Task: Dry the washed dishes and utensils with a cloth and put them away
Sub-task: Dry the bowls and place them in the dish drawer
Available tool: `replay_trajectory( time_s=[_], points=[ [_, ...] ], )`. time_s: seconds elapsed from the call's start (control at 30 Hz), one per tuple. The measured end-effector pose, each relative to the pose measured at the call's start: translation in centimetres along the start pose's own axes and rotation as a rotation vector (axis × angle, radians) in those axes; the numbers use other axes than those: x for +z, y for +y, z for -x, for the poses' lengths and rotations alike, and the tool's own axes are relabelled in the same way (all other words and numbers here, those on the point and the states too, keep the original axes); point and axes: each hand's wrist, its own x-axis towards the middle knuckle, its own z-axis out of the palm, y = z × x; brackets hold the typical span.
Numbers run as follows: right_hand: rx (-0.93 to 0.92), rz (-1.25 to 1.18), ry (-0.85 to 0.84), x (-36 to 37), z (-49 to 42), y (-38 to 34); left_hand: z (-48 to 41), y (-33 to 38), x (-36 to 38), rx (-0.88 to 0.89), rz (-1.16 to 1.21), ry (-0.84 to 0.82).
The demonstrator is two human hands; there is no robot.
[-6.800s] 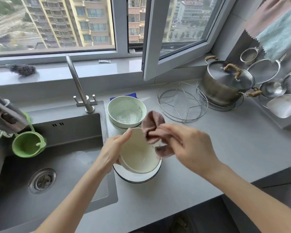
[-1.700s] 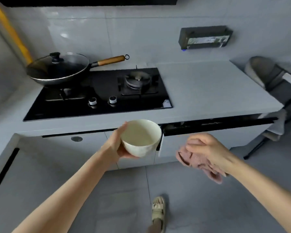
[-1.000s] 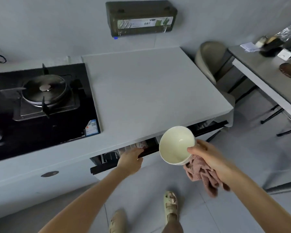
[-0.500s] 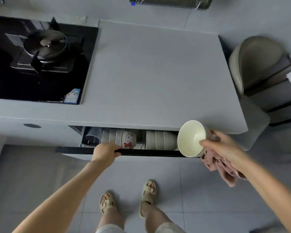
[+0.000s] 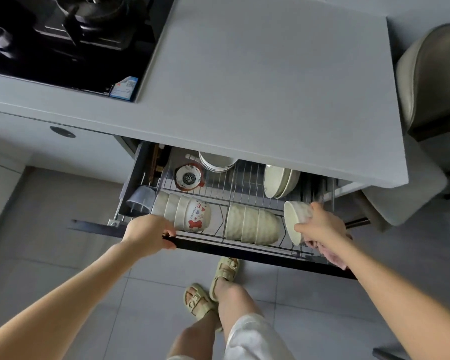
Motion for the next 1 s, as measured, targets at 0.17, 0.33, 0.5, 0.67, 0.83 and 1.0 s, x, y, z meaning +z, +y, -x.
replay_trajectory(
  time_s=[0.17,0.33,0.5,0.67,0.83,1.0],
  points=[
    [0.049,-0.044,-0.033,4.6,-2.0,1.1,0.1,1.6,0.5,0.025,0.028,-0.05],
    [0.097,-0.041,-0.127,8.0,-4.0,1.6,-1.0,4.1,0.2,0.004,0.336,0.043],
    [0.162,-0.214,-0.22,11.8,-3.8,0.6,-1.4,5.7,1.5,-0.094,0.503,0.104],
    [0.19,-0.259,-0.314,14.5,-3.3,0.8,-0.5,6.5,2.7,-0.181,0.583,0.14],
    [0.131,-0.199,-0.384,14.7,-2.5,1.6,0.0,6.3,3.8,-0.236,0.589,0.13],
    [0.034,-0.127,-0.375,10.4,-0.6,0.3,0.9,6.0,3.5,-0.241,0.6,0.13]
  ],
)
